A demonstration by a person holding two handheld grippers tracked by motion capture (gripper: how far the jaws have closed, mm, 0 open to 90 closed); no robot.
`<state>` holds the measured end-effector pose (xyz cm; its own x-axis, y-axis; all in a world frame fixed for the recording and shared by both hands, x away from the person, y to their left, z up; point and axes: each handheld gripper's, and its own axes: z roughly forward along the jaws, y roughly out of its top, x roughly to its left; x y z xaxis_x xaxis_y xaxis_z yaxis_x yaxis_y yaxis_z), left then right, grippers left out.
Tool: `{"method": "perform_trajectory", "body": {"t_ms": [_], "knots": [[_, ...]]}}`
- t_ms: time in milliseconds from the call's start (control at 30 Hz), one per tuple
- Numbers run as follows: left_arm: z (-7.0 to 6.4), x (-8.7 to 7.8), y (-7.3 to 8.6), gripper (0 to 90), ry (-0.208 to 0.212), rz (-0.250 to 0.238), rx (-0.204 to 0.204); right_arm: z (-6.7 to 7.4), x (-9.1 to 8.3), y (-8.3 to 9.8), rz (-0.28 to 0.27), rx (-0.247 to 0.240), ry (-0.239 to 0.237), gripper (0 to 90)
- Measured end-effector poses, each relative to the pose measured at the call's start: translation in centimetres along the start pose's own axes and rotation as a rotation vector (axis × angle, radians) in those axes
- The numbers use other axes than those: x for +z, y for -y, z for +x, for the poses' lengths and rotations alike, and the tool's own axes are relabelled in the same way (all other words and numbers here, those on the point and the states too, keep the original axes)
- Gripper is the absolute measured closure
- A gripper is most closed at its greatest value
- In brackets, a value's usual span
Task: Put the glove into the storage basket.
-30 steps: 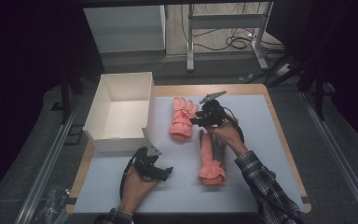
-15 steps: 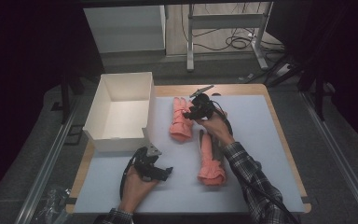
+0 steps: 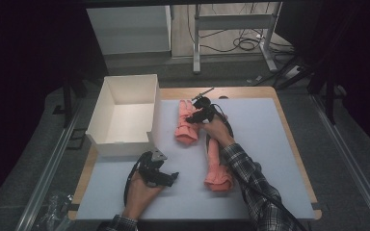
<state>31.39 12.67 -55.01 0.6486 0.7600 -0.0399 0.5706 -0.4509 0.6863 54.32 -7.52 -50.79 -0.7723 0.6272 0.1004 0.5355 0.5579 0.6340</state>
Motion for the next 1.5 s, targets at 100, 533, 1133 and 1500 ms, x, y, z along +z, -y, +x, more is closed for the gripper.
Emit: {"method": "perform_trajectory", "body": {"t_ms": [100, 533, 1133, 1500], "knots": [[0.0, 0.0, 0.0, 0.0, -0.001, 0.0, 0.003, 0.0, 0.2, 0.1, 0.0, 0.003, -0.015, 61.2], [0.0, 0.0, 0.0, 0.0, -0.001, 0.0, 0.004, 1.1, -0.8, 0.0, 0.004, 0.003, 0.036, 84.7], [0.0, 0.0, 0.0, 0.0, -0.002, 0.002, 0.002, 2.0, -3.5, -0.4, -0.039, -0.015, 0.01, 86.1], [0.0, 0.0, 0.0, 0.0, -0.001, 0.003, 0.003, 3.2, -5.7, -0.7, -0.063, -0.046, -0.035, 86.0]]}}
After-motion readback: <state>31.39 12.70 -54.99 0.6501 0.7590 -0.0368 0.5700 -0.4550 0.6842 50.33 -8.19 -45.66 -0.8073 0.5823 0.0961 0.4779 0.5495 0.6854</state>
